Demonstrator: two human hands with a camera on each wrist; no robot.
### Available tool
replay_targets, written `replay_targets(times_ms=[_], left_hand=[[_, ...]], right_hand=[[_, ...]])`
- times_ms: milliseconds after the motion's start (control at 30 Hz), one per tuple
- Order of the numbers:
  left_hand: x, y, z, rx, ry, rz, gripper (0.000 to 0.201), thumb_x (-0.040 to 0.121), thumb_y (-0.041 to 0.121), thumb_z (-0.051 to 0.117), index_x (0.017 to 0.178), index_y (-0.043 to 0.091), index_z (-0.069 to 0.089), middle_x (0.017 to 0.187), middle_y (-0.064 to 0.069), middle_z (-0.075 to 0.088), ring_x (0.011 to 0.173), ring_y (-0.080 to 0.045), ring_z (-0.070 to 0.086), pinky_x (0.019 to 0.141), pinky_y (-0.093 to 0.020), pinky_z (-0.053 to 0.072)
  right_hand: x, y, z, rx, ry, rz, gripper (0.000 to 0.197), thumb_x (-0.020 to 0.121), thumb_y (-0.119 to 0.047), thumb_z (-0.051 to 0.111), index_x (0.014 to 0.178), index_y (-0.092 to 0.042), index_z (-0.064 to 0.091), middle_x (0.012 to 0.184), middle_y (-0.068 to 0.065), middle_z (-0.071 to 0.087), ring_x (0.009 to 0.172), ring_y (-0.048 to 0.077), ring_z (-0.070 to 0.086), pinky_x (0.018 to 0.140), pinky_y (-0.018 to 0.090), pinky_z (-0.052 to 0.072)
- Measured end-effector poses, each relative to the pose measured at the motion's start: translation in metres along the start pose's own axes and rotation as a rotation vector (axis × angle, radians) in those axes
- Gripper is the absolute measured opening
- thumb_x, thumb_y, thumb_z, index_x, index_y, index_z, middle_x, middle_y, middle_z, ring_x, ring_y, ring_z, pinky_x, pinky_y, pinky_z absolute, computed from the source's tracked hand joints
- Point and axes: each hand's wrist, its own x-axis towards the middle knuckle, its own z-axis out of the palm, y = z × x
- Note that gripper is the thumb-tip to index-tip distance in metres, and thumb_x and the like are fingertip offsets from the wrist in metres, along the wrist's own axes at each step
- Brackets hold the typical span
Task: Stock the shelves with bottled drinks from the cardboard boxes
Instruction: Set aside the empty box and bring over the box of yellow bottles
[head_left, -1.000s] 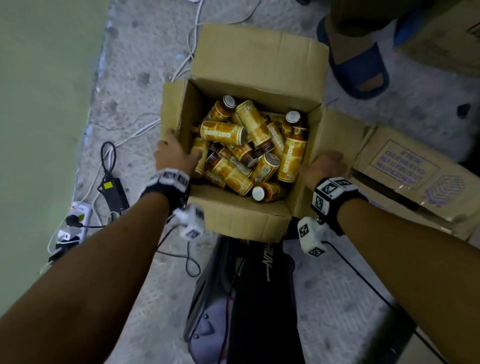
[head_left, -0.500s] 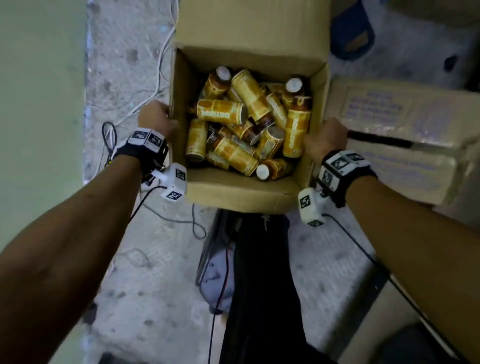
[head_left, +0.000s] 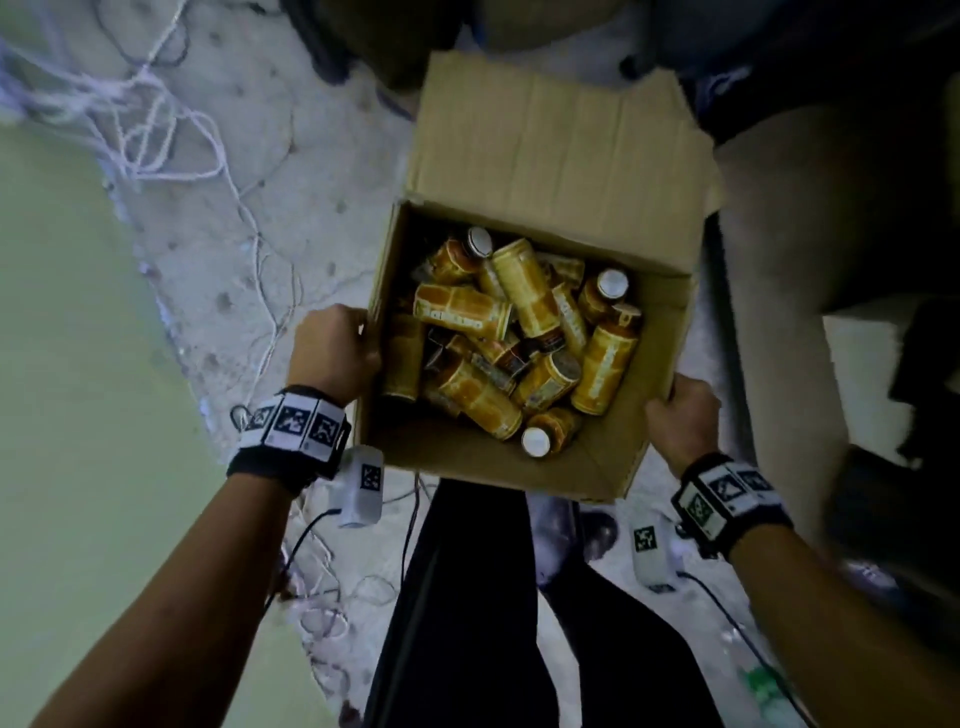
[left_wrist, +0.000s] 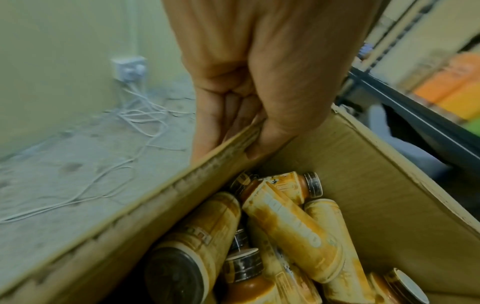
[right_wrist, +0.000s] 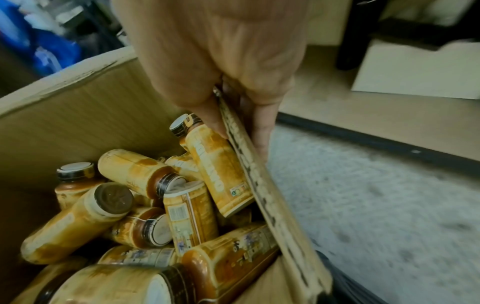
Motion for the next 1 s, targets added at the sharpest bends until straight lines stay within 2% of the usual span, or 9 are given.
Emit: replay_targets(times_ms=[200,300,400,533,633,700,767,867,1000], left_hand=[[-0.002,0.132,0.049,0.278,-0.152,0.372,0.008,0.075,0.006,0.063,0.079,0.004,0.07,0.074,-0.026,0.066,0.078,-0.047,0.062,0.07,-0.047,0.053],[-0.017,0.194,0.1,0.4,-0.223,0.582,0.008,0.075,0.005,0.063,0.078,0.0,0.069,0.076,-0.029,0.065,0.077,-0.048,0.061,0.069,-0.046,0.051],[-0.031,0.237,0.161,0.499,-0.302,0.709,0.017,0.083,0.01,0.059,0.072,-0.003,0.061,0.075,-0.029,0.062,0.076,-0.046,0.06,0.068,-0.043,0.048],[-0.032,0.264,0.25,0.576,-0.399,0.673,0.035,0.083,0.011,0.058,0.053,0.008,0.04,0.06,-0.011,0.046,0.071,-0.033,0.055,0.065,-0.038,0.046],[-0.017,0.275,0.311,0.602,-0.462,0.657,0.017,0.08,0.012,0.059,0.066,0.003,0.058,0.071,-0.016,0.058,0.076,-0.034,0.062,0.062,-0.032,0.042],[-0.002,0.28,0.346,0.647,-0.519,0.659,0.017,0.079,0.013,0.058,0.076,-0.001,0.065,0.074,-0.015,0.065,0.075,-0.033,0.066,0.062,-0.032,0.049],[0.016,0.283,0.374,0.659,-0.541,0.635,0.019,0.08,0.015,0.059,0.083,-0.001,0.069,0.075,-0.016,0.07,0.071,-0.029,0.069,0.068,-0.036,0.058],[0.043,0.281,0.404,0.654,-0.502,0.606,0.017,0.08,0.017,0.061,0.085,0.004,0.07,0.073,-0.013,0.071,0.066,-0.026,0.07,0.068,-0.037,0.06],[0.068,0.281,0.424,0.634,-0.436,0.566,0.017,0.079,0.016,0.06,0.088,0.006,0.071,0.08,-0.014,0.072,0.07,-0.029,0.07,0.069,-0.038,0.06]], right_hand=[[-0.042,0.135,-0.034,0.276,0.169,0.234,0.029,0.058,-0.022,0.042,0.07,-0.005,0.062,0.08,0.021,0.068,0.076,0.035,0.064,0.066,0.037,0.051],[-0.069,0.205,-0.045,0.391,0.246,0.409,0.014,0.057,-0.022,0.043,0.058,-0.012,0.053,0.07,0.014,0.061,0.068,0.029,0.058,0.061,0.034,0.045],[-0.083,0.273,-0.042,0.474,0.333,0.578,0.012,0.07,-0.013,0.052,0.061,-0.006,0.055,0.067,0.011,0.059,0.067,0.027,0.058,0.06,0.034,0.046],[-0.077,0.346,-0.026,0.474,0.419,0.739,0.026,0.081,-0.007,0.048,0.055,-0.01,0.048,0.058,0.006,0.049,0.066,0.027,0.053,0.061,0.03,0.039],[-0.06,0.389,-0.017,0.447,0.327,0.795,0.015,0.082,-0.007,0.049,0.071,-0.002,0.058,0.073,0.013,0.056,0.072,0.028,0.055,0.063,0.03,0.041],[-0.045,0.411,-0.009,0.42,0.27,0.81,0.013,0.083,-0.006,0.049,0.077,-0.002,0.059,0.078,0.014,0.057,0.07,0.027,0.053,0.062,0.03,0.041],[-0.027,0.427,0.001,0.443,0.254,0.822,0.015,0.082,-0.006,0.048,0.068,-0.005,0.054,0.074,0.013,0.053,0.062,0.025,0.049,0.058,0.028,0.038],[0.0,0.44,0.015,0.526,0.287,0.857,0.022,0.08,-0.006,0.046,0.058,-0.01,0.043,0.066,0.011,0.048,0.061,0.024,0.048,0.057,0.03,0.037],[0.028,0.445,0.037,0.634,0.291,0.859,0.021,0.082,-0.006,0.044,0.062,-0.009,0.052,0.069,0.012,0.056,0.068,0.029,0.058,0.062,0.031,0.045]])
